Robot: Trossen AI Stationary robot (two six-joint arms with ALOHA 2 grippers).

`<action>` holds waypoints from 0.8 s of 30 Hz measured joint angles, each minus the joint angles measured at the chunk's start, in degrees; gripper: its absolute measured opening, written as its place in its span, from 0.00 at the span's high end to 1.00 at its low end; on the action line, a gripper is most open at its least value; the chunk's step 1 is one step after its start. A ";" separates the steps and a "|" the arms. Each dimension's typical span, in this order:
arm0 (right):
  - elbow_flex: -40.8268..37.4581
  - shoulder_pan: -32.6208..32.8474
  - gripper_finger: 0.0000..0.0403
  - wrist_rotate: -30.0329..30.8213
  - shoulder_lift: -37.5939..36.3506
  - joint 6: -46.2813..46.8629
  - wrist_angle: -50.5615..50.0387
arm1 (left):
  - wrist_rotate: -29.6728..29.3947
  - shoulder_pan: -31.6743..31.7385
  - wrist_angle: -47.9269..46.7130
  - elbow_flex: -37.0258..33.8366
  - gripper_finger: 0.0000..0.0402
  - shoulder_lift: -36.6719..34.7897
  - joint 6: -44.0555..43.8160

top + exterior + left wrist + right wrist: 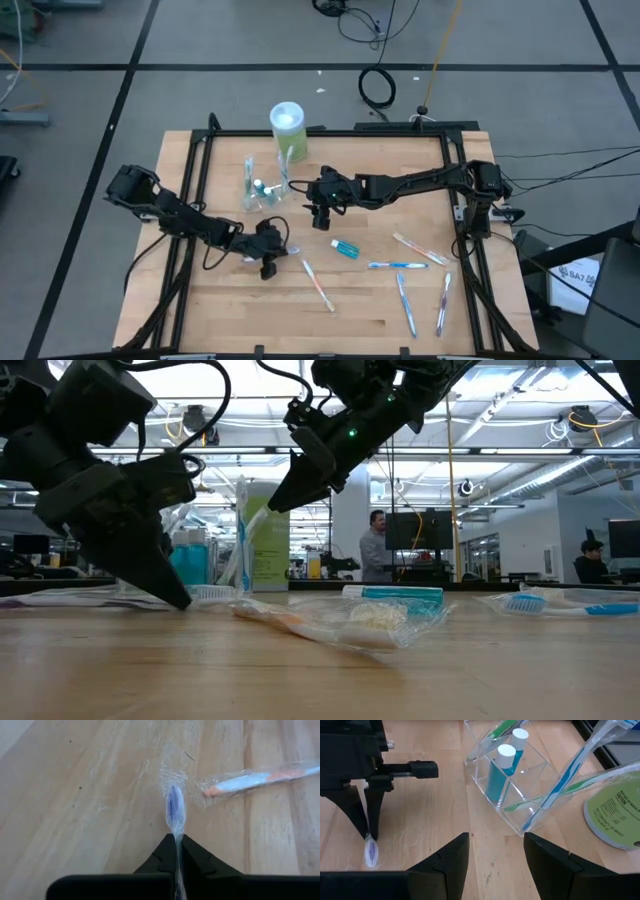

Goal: Pick & Place toothbrushing station
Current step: Put the left purple toothbrush into the transparent organizer

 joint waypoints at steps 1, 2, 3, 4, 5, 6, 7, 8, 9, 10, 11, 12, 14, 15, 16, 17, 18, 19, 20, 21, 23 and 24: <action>0.00 0.00 0.55 0.00 0.00 0.00 0.00 | 0.03 0.00 0.44 -0.02 0.98 0.03 -0.47; 0.00 0.00 0.55 0.00 0.00 0.00 0.00 | 0.15 0.00 0.95 -0.02 0.97 0.04 -0.81; 0.00 0.00 0.55 0.00 0.00 0.00 0.00 | 0.36 0.00 1.29 -0.04 0.96 -0.05 -0.88; 0.00 0.00 0.55 0.00 0.00 0.00 0.00 | 0.64 -0.02 1.32 -0.04 0.96 -0.50 -0.90; -0.02 0.00 0.55 0.00 0.00 0.00 0.00 | 1.14 -0.04 1.12 -0.08 0.96 -1.12 -1.02; -0.02 0.00 0.55 0.00 0.00 0.03 0.00 | 1.32 -0.10 0.83 -0.11 0.96 -1.72 -1.16; -0.02 0.00 0.55 0.00 0.00 0.27 0.00 | 1.28 -0.13 0.70 -0.11 0.97 -2.36 -1.25; -0.02 0.00 0.55 0.00 0.00 0.80 -0.02 | 0.94 -0.10 0.27 -0.11 0.98 -3.20 -1.38; -0.04 0.00 0.55 0.00 0.00 1.44 -0.02 | 0.28 -0.07 -0.12 -0.11 0.99 -4.14 -1.40; -0.04 0.00 0.55 0.00 0.00 2.00 -0.02 | -0.29 -0.04 -0.39 -0.11 0.99 -5.10 -1.40; -0.04 0.00 0.55 0.00 0.00 2.52 -0.04 | -0.86 -0.02 -0.89 -0.11 0.98 -6.13 -1.40; -0.04 0.00 0.55 0.00 0.00 3.01 -0.04 | -1.54 -0.06 -1.48 -0.11 0.97 -7.27 -1.38; -0.04 0.00 0.55 0.08 0.00 3.21 -0.06 | -3.65 -0.09 -2.78 -0.11 0.97 -9.80 -0.88; -0.04 0.00 0.55 0.09 0.00 3.25 -0.11 | -4.76 -0.07 -3.69 -0.10 0.97 -11.13 -0.48; -0.04 0.00 0.55 0.12 0.00 3.43 -0.15 | -5.98 -0.07 -4.95 -0.09 0.97 -12.45 0.07; -0.04 0.00 0.55 0.13 0.00 3.73 -0.17 | -7.35 -0.06 -6.49 -0.09 0.98 -13.81 0.38; -0.04 0.00 0.55 0.14 0.00 4.14 -0.17 | -8.96 -0.04 -7.93 -0.09 0.99 -15.23 0.28; -0.04 0.00 0.55 0.15 -0.05 4.50 -0.22 | -11.11 -0.04 -9.03 -0.09 0.99 -16.63 -0.57; -0.05 -0.05 0.55 0.15 -0.38 4.50 -0.53 | -13.34 -0.06 -10.15 -0.09 0.98 -18.07 -1.77; -0.11 -0.13 0.55 0.15 -0.76 4.44 -0.89 | -15.33 -0.07 -11.32 -0.09 0.98 -19.59 -2.51; -0.05 -0.13 0.55 0.20 -1.13 3.94 -0.77 | -18.39 -0.03 -13.33 -0.09 0.97 -22.37 -2.26; -0.02 -0.13 0.55 0.20 -1.17 3.55 -0.99 | -19.87 -0.02 -14.19 -0.09 0.97 -23.76 -1.83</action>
